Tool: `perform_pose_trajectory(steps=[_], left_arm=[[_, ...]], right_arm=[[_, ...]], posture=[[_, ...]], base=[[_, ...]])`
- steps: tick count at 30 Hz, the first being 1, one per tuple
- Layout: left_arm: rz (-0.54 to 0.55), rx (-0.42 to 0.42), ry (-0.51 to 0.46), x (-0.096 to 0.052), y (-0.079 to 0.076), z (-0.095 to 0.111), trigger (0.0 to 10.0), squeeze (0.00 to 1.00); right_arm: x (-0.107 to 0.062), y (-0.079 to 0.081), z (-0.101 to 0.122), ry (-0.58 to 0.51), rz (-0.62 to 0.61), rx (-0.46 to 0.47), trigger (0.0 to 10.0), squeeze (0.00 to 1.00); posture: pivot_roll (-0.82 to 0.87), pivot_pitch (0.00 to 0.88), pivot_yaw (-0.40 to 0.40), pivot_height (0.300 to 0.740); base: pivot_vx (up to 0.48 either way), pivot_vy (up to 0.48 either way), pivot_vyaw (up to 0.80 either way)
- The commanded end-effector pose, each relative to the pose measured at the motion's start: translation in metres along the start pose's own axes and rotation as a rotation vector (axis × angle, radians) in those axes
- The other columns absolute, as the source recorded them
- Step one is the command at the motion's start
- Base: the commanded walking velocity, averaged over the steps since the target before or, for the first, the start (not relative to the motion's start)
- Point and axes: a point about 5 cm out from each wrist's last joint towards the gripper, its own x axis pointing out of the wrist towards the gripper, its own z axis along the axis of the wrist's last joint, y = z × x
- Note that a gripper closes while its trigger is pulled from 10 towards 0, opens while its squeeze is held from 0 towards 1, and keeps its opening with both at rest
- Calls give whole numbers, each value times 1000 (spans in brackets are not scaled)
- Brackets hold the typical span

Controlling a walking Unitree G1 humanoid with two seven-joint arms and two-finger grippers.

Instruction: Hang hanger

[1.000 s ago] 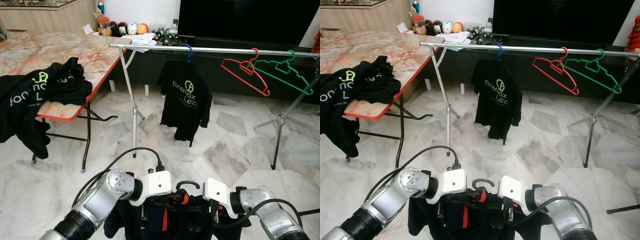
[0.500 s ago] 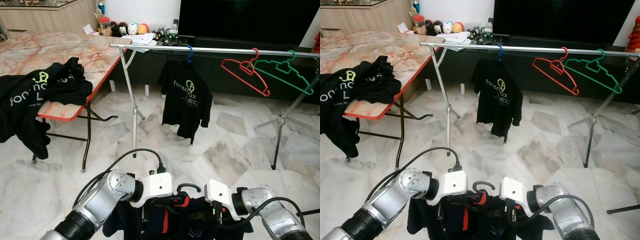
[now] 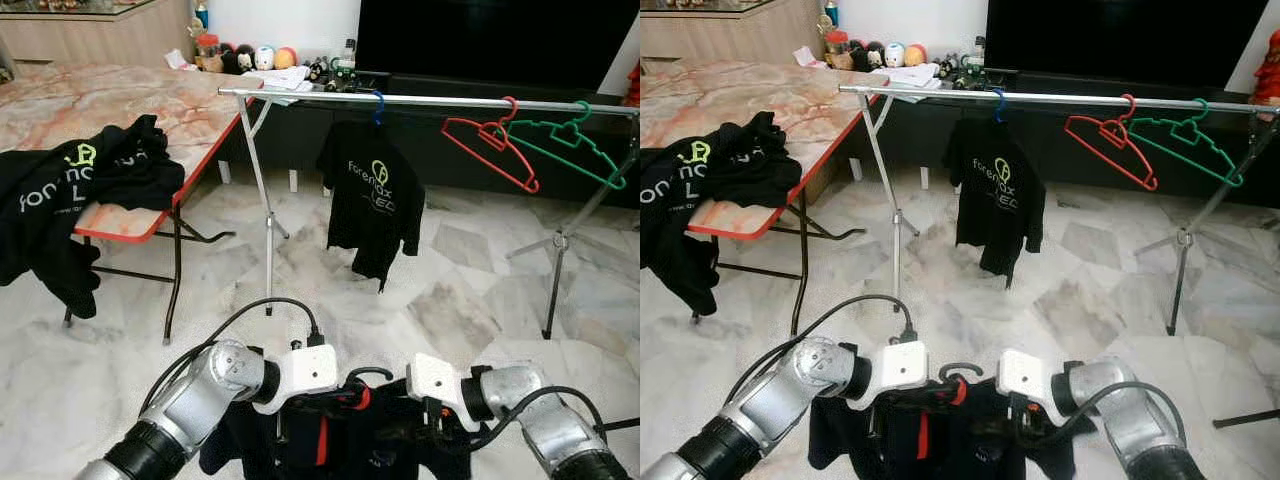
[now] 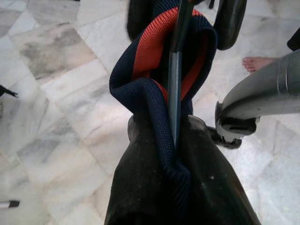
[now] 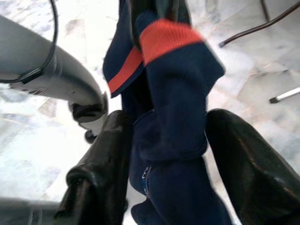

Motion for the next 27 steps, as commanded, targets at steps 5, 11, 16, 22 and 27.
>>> perform_pose_trajectory(steps=[5,11,16,22,27], left_arm=[[-4,6,-11,-1,1,2,0,0],[15,-24,8,-3,1,-8,0,0],[30,-62,8,-4,-1,-14,0,0],[48,-89,14,-6,-4,-21,0,0],[208,-157,-2,-8,-1,-37,10000,0]], right_arm=[[1,-6,4,-10,-40,-18,10000,1000],[0,-10,5,-12,-85,-45,10000,1000],[1,-9,0,10,-103,-47,10000,1000],[0,-13,2,4,-140,-55,10000,361],[-4,-21,-7,-10,-309,19,10000,0]], posture=[[4,56,4,740],[-5,48,10,740],[-2,46,12,740],[1,53,12,740],[-15,51,18,740]], base=[[0,0,0],[0,0,0],[0,0,0],[0,0,0],[0,0,0]])
